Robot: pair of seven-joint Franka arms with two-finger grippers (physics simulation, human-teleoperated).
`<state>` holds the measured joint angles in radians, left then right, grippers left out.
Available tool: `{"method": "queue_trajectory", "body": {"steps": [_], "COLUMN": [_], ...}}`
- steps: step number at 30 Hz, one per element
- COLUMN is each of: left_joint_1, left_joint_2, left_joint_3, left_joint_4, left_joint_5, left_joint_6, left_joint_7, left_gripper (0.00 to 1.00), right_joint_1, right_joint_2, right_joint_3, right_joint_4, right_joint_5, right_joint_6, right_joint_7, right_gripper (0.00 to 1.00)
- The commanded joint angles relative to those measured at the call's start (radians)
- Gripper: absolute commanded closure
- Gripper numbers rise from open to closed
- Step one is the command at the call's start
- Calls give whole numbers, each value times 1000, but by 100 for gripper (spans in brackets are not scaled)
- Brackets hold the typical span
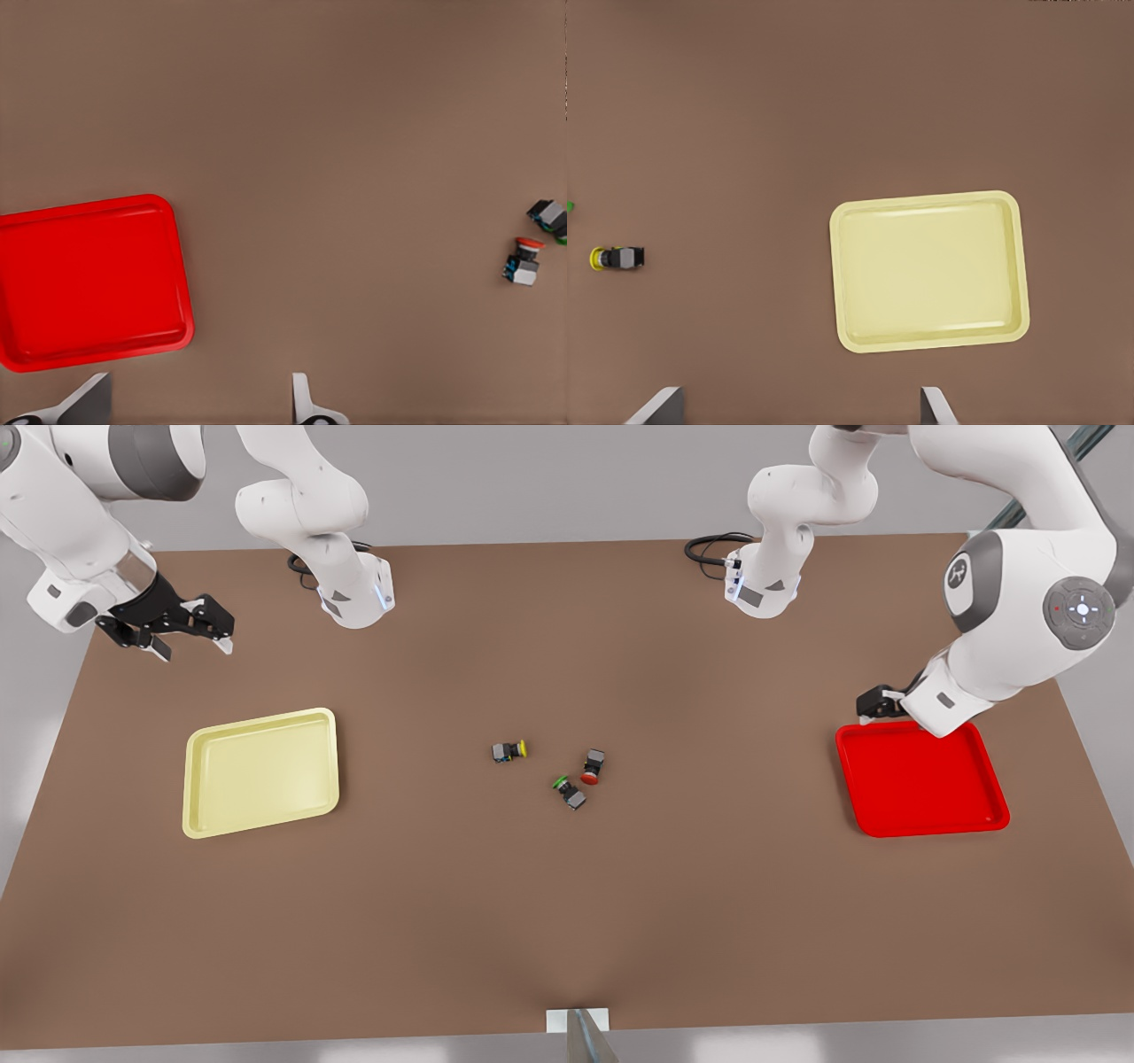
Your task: Place the switches on the corresponding trays according to their colors
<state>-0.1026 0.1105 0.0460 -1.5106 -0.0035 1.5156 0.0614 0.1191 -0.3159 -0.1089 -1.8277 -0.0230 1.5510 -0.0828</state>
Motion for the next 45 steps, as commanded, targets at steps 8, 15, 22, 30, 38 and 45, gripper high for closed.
{"method": "queue_trajectory", "body": {"steps": [8, 15, 22, 30, 38, 45], "left_joint_1": [-186, -295, -327, -345, -368, -368], "left_joint_2": [118, 310, 474, 451, 521, 515], "left_joint_3": [-14, -196, -359, -364, -360, -344], "left_joint_4": [50, 92, 199, -66, -60, -166], "left_joint_5": [48, 51, 54, 89, 160, 163], "left_joint_6": [38, 252, 341, 578, 652, 747], "left_joint_7": [-66, -422, -680, -617, -746, -732], "left_gripper": [0, 0, 0, 1, 1, 1], "right_joint_1": [7, 8, 100, 119, 117, 131], "right_joint_2": [124, 521, 713, 624, 666, 595], "right_joint_3": [208, 502, 532, 554, 542, 543], "right_joint_4": [111, 186, 183, -51, -145, -288], "right_joint_5": [0, 40, 14, 12, 11, 12], "right_joint_6": [-28, 282, 495, 613, 719, 811], "right_joint_7": [-632, -844, -945, -1008, -1015, -962], "right_gripper": [0, 0, 0, 0, 0, 0]}}
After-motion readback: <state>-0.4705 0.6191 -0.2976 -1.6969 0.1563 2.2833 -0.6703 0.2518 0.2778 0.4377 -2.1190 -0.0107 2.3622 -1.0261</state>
